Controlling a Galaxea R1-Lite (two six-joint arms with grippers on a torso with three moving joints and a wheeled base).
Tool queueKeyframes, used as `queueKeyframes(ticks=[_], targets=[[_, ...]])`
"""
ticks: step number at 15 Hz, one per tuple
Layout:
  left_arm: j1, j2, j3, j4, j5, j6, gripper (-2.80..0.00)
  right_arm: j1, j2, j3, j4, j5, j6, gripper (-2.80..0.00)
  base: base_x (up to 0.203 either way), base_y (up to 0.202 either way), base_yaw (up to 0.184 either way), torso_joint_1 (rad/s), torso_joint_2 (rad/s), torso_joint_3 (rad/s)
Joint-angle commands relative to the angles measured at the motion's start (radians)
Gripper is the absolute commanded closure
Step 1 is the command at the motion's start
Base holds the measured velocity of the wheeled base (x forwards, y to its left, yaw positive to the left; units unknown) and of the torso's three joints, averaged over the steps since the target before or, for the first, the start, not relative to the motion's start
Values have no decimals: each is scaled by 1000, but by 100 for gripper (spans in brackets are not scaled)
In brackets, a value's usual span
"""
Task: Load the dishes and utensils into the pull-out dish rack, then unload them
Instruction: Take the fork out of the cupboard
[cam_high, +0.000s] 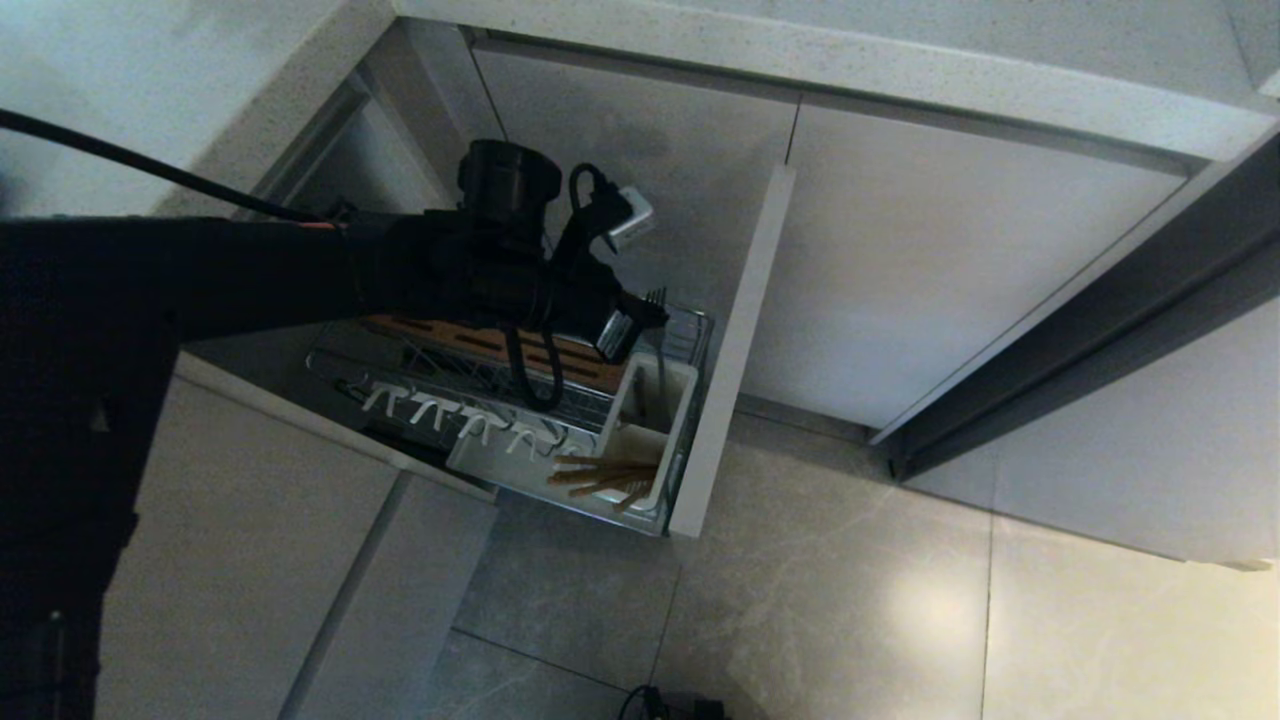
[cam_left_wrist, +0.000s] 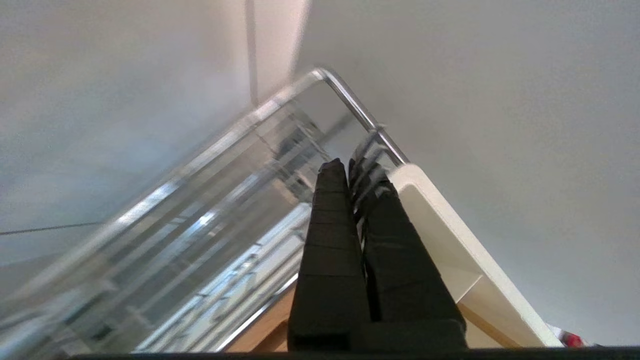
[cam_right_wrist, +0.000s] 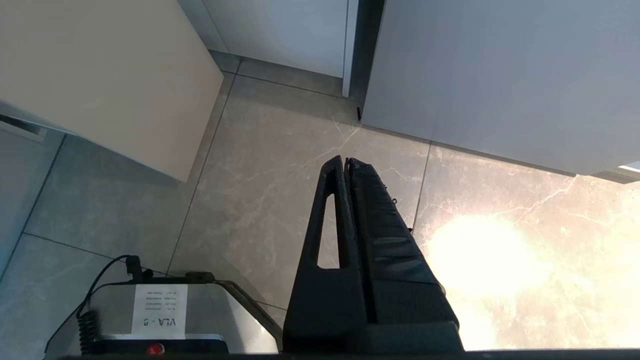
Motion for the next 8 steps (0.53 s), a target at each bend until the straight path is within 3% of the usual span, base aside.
queueKeyframes(ticks=[1,8], targets=[[0,-64,1,0,15,6,0,0,-1,0,0,0,0,0,0,0,0,0,0,0],[-23,-242,5,5,79,17,0,0,-1,0,0,0,-1,0,0,0,0,0,0,0]])
